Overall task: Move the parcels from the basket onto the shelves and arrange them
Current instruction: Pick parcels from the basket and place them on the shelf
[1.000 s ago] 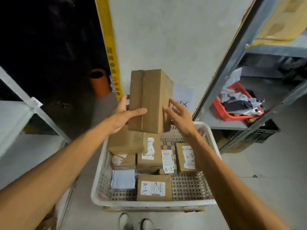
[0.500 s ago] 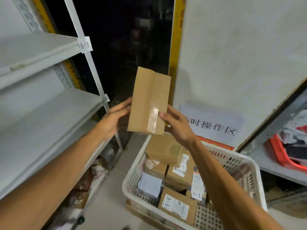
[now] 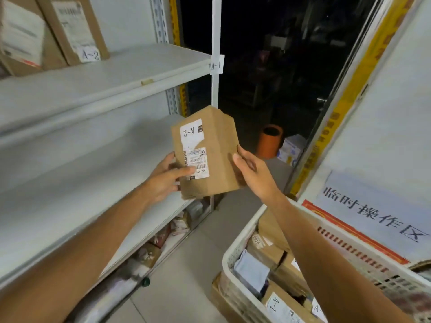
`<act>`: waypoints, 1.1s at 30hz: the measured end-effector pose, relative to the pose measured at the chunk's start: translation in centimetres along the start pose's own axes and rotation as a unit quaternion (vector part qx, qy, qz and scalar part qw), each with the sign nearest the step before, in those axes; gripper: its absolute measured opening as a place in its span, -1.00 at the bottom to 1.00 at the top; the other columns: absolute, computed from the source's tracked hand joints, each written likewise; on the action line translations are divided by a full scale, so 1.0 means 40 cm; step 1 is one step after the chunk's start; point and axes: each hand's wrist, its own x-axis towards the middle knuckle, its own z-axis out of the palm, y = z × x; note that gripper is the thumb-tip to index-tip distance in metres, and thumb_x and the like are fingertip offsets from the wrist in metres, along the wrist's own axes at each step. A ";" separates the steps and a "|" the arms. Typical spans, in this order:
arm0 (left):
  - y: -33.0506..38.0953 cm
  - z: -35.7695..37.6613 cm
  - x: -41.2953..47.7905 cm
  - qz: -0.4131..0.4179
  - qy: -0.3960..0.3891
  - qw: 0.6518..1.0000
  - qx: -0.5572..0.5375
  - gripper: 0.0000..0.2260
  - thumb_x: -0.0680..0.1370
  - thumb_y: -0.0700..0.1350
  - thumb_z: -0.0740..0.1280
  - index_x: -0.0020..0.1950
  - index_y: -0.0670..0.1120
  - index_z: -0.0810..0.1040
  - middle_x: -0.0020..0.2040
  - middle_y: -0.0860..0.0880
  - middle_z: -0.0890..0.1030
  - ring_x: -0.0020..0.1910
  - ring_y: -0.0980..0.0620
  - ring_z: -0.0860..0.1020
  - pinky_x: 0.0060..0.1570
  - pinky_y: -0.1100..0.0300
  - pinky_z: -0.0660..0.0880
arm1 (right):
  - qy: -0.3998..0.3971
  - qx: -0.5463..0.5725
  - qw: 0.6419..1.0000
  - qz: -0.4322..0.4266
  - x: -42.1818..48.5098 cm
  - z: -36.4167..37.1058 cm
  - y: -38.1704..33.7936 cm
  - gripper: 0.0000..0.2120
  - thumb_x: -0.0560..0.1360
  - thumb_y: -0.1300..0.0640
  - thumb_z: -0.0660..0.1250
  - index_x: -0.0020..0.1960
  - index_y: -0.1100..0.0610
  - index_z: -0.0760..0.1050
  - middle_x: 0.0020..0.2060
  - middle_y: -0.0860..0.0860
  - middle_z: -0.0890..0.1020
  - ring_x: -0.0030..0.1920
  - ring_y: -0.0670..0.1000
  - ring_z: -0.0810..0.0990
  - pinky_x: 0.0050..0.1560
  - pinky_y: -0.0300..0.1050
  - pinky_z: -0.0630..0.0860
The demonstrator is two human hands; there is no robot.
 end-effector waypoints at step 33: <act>0.488 -0.393 0.093 0.328 0.070 0.938 0.080 -0.28 0.31 -0.04 0.55 0.42 0.14 0.38 0.29 0.07 0.52 0.24 -0.05 0.52 0.15 0.02 0.51 | -0.024 0.098 0.970 -0.221 0.433 0.278 -0.450 -0.30 0.52 0.06 0.40 0.54 -0.17 0.14 0.22 -0.34 0.52 0.26 -0.23 0.48 0.29 0.01 0.50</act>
